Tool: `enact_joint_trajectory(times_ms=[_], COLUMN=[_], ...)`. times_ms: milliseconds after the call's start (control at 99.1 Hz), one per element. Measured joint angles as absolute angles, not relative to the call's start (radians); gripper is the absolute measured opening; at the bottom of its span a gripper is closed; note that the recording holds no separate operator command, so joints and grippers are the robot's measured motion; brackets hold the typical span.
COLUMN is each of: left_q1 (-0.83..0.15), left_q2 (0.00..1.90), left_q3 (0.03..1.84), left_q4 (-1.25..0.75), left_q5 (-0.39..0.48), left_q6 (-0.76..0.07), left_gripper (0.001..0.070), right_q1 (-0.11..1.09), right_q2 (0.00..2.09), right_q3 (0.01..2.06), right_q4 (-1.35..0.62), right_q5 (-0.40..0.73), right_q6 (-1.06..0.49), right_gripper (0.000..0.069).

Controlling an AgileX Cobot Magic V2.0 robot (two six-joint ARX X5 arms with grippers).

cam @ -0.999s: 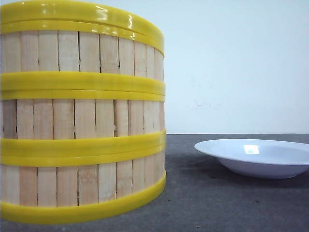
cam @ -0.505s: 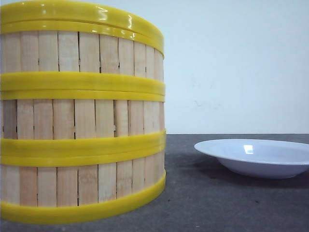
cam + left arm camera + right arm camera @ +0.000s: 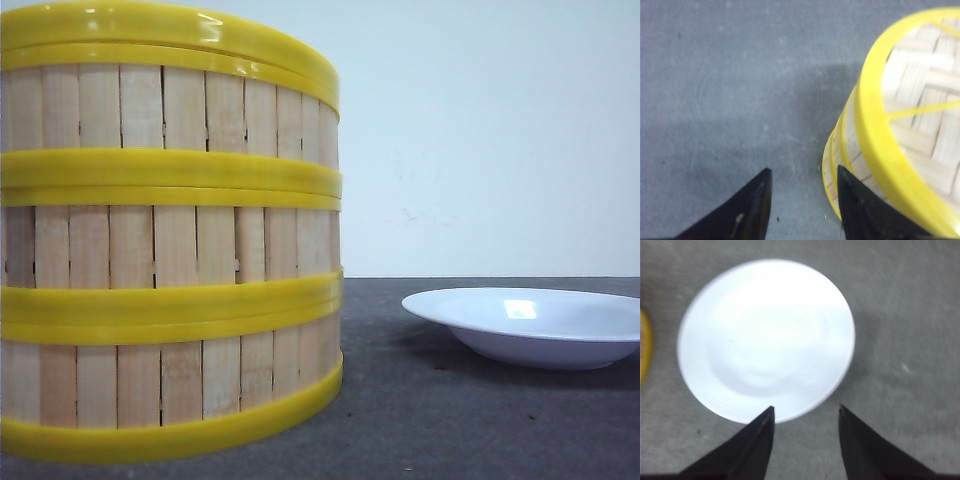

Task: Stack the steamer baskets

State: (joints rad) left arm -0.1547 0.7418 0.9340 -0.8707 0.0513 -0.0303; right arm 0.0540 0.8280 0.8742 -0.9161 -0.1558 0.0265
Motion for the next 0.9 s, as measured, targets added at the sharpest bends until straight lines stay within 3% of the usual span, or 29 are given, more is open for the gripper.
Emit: enact_joint_trajectory(times_ms=[394,454,494,545,626,898], left_q1=[-0.155,-0.155,-0.155,-0.155,-0.155,-0.155], left_q2=[0.752,0.752,0.752,0.752,0.752,0.752], left_q3=[0.909,0.909,0.909,0.909,0.909,0.909], left_q4=[-0.844,-0.844,-0.844,-0.843,-0.839,-0.833], left_q5=[0.051,0.051,0.051,0.051,0.051,0.051], left_q6=[-0.041,-0.042,-0.042,-0.043,-0.044,-0.091], left_gripper=[0.0234,0.0208,0.015,0.0074,0.0027,0.0014], right_q1=[0.049,0.05,0.049,0.049,0.05,0.049], right_q2=[0.811,0.811,0.811,0.811,0.811,0.811], right_q3=[0.87,0.87,0.87,0.869,0.87,0.87], right_q4=[-0.925,-0.925,-0.925,-0.925,-0.924,-0.945], right_q5=[-0.152,-0.131,-0.128,-0.127,-0.127,-0.13], right_q6=[0.031,0.031,0.033,0.034,0.033,0.05], right_gripper=[0.0283,0.028,0.0244,0.0141,0.0046,0.0009])
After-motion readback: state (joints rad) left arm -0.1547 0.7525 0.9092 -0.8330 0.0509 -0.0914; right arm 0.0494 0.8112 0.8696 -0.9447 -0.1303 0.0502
